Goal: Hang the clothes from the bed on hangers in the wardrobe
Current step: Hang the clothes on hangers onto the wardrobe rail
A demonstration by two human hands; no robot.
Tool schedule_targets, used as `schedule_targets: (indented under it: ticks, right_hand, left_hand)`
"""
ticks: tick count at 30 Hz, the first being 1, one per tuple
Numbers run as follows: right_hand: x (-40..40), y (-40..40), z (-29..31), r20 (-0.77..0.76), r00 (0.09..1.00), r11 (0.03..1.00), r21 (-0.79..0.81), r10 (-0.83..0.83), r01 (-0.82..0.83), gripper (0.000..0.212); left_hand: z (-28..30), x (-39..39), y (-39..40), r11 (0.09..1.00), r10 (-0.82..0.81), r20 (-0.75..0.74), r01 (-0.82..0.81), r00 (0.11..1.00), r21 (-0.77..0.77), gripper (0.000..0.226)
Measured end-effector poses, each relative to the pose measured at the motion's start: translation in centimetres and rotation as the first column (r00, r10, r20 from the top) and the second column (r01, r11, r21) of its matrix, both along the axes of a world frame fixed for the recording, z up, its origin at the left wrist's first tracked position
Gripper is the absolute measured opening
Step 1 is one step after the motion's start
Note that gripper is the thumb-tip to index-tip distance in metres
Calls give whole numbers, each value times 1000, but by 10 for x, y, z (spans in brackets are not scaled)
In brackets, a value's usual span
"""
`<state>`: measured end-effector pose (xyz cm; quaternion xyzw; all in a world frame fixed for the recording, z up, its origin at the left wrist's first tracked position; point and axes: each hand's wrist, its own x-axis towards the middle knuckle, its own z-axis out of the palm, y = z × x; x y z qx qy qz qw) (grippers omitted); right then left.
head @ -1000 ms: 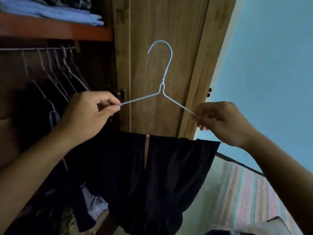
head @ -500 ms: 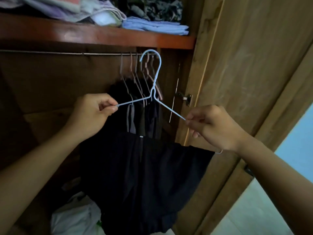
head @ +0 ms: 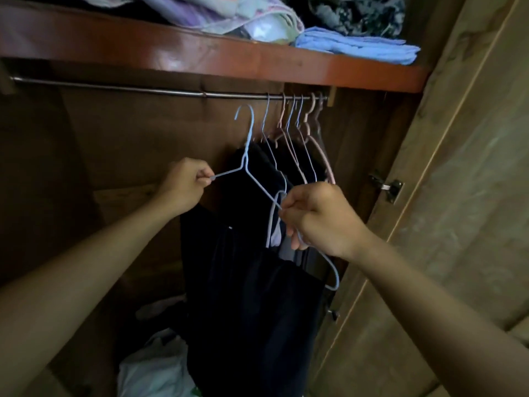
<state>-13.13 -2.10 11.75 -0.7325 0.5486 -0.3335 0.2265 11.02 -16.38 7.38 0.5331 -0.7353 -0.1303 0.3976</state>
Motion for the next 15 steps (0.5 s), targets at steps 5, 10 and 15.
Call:
schedule_targets:
  ticks: [5, 10, 15]
  right_hand:
    - [40, -48, -3, 22, 991, 979, -150, -133, 134, 22]
    - [67, -96, -6, -2, 976, 957, -194, -219, 215, 29]
    - [62, -141, -3, 39, 952, 929, -210, -304, 306, 33]
  left_hand:
    - [1, 12, -51, 997, 7, -4, -7, 1000, 78, 10]
    - [2, 22, -83, 990, 130, -38, -127, 991, 59, 8]
    - [-6, 17, -96, 985, 172, -42, -171, 984, 22, 13]
